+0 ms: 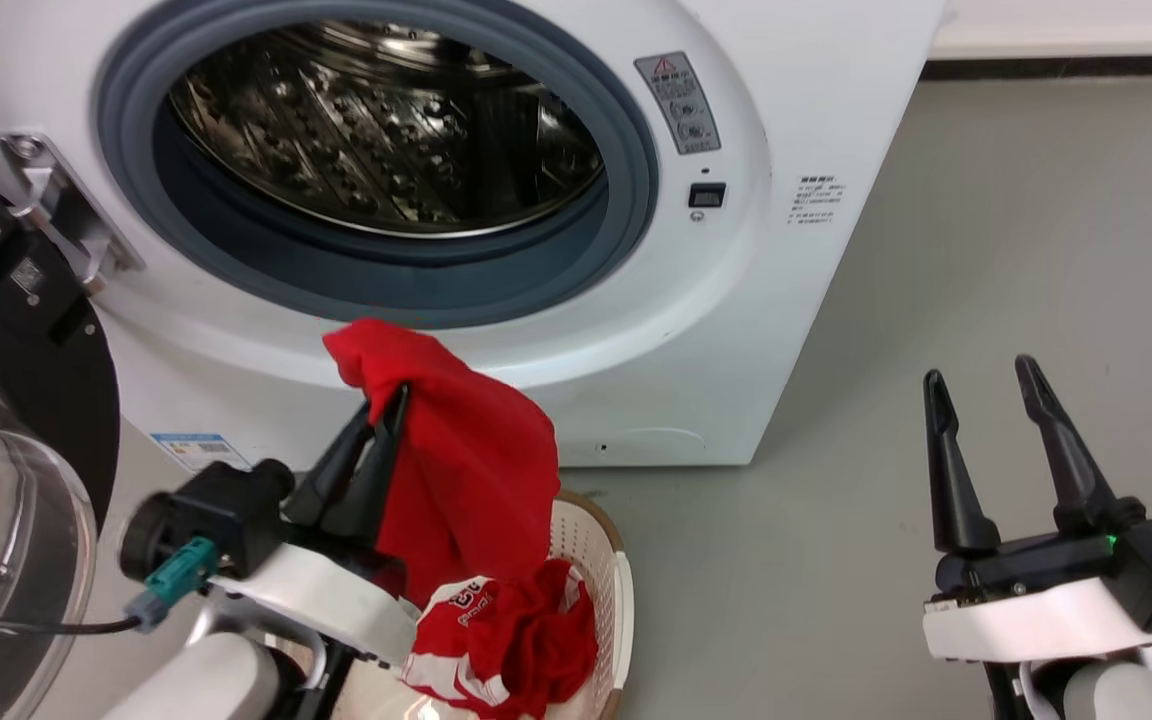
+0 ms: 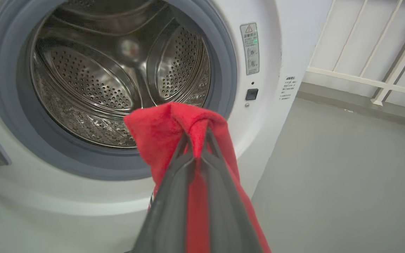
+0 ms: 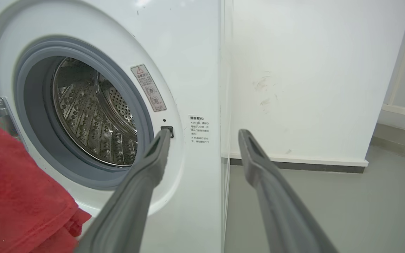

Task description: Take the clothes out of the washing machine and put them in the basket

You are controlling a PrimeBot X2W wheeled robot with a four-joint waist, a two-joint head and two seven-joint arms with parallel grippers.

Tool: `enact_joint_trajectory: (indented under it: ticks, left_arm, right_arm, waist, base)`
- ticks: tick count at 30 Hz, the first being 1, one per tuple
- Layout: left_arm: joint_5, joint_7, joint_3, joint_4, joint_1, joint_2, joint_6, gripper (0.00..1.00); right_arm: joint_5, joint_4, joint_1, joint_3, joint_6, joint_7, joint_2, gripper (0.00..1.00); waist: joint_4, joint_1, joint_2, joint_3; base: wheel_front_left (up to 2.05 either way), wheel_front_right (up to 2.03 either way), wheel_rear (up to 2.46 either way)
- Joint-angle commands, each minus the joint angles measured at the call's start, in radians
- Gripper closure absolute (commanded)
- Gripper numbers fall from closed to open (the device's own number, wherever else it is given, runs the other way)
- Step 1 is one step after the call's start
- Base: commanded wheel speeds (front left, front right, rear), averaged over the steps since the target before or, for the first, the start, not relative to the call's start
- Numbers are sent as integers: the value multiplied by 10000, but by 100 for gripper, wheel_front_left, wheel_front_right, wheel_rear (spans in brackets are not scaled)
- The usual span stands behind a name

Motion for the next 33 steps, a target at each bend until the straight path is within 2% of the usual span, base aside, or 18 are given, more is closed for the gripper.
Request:
enact_joint_trajectory:
  ticks: [1, 9, 22, 26, 33]
  left_arm:
    - [-82, -52, -5, 95, 99, -123, -76, 100]
    - [-17, -197, -334, 2627, -152, -1023, -1001, 100]
    - [463, -240, 49, 8295, -2105, -2746, -2678, 100]
    - [684, -241, -124, 10051, -3099, -3147, -3060, 100]
    - [1019, 166, -567, 12390, -4461, -3670, -3409, 100]
  right_arm:
    - [5, -43, -158, -12, -7, -16, 10, 0]
    - [-90, -236, -908, -21, -7, -16, 10, 0]
    - [111, -609, -2280, -190, -7, -16, 13, 0]
    - [193, -704, -2650, -236, -7, -16, 13, 0]
    - [367, -746, -3088, -360, -7, -16, 13, 0]
  waist:
    - [-26, 0, -1, 231]
    - [-291, 0, -1, 1631]
    - [-977, 0, -1, 4429]
    - [-1091, 0, -1, 5128]
    - [-1294, 0, -1, 6035]
  base:
    - [0, 0, 0]
    - [0, 0, 0]
    - [0, 0, 0]
    - [0, 0, 0]
    - [0, 0, 0]
